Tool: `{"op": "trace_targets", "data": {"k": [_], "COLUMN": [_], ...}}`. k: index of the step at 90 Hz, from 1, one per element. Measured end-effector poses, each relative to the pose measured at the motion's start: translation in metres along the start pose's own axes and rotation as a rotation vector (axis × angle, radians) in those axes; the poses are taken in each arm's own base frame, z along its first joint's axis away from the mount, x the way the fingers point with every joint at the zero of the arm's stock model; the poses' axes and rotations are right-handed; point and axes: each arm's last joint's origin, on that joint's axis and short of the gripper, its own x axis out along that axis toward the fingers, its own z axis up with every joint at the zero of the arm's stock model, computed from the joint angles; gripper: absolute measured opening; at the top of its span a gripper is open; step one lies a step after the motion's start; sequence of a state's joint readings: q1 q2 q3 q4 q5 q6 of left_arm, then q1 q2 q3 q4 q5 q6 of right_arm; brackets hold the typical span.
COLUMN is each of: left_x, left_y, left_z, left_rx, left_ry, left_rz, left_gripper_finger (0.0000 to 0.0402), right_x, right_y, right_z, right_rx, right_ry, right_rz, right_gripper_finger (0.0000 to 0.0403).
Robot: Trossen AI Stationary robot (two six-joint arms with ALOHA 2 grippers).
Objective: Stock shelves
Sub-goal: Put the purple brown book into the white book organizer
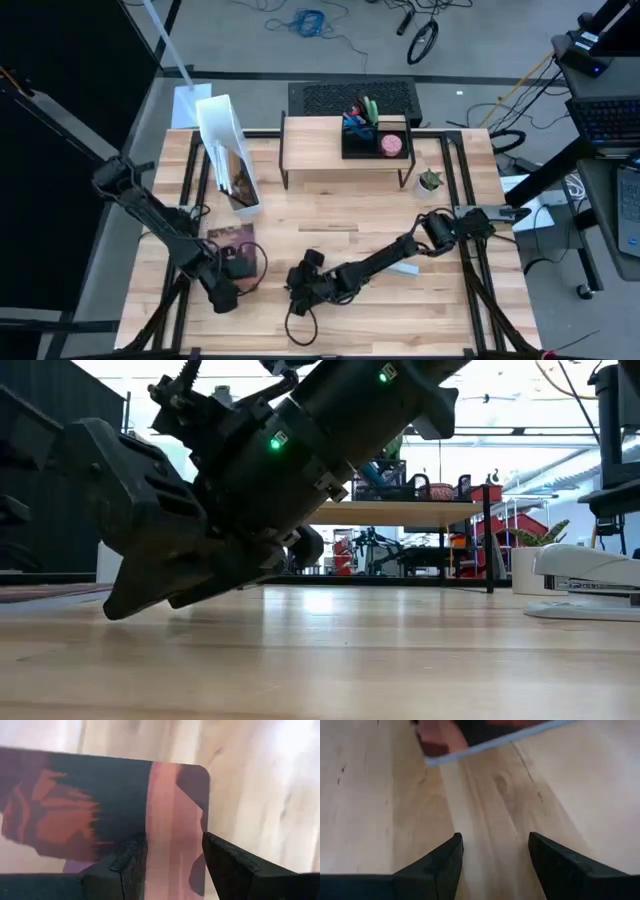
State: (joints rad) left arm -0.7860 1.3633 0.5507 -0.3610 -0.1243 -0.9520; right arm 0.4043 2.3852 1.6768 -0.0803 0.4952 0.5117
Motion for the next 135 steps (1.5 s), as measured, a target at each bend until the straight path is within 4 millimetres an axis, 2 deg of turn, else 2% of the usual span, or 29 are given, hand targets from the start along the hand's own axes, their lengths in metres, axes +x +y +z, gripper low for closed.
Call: {"op": "trace_targets", "data": {"k": [16,34,48,61,78,94,123,135], "left_x": [0.017,0.036,0.028,0.006,-0.018,-0.023,-0.015,-0.007], "left_y": [-0.013,-0.02,-0.027,-0.034,-0.034,-0.036,-0.039,-0.036], "left_z": [0.015,0.027,0.034,0.034,0.016,-0.01,-0.042,-0.051], "left_rx": [0.053,0.021,0.023,0.05,0.112,0.181,0.168,0.138], "left_ry": [-0.141,-0.213,-0.182,-0.145,-0.056,0.032,0.124,0.115], "left_rz": [-0.101,-0.162,-0.149,-0.118,0.02,0.083,0.139,0.181], "left_gripper_finger": [0.018,0.018,0.0179,0.0179,0.0179,0.0179,0.018,0.018], "right_x": [-0.001,-0.003,-0.012,-0.021,-0.021,-0.021,-0.019,-0.014], "right_y": [0.002,0.005,0.006,0.006,0.002,0.002,-0.002,-0.009], "right_z": [-0.001,-0.002,0.007,0.02,0.024,0.021,0.023,0.027], "right_rx": [-0.003,0.013,0.054,0.103,0.16,0.157,0.181,0.263], "right_ry": [0.002,0.038,0.049,0.015,0.016,0.037,0.036,0.069], "right_rz": [0.006,0.062,0.113,0.128,0.118,0.11,0.103,0.133], "right_gripper_finger": [0.0206,0.0206,0.0206,0.0206,0.0206,0.0206,0.0206,0.0206]}}
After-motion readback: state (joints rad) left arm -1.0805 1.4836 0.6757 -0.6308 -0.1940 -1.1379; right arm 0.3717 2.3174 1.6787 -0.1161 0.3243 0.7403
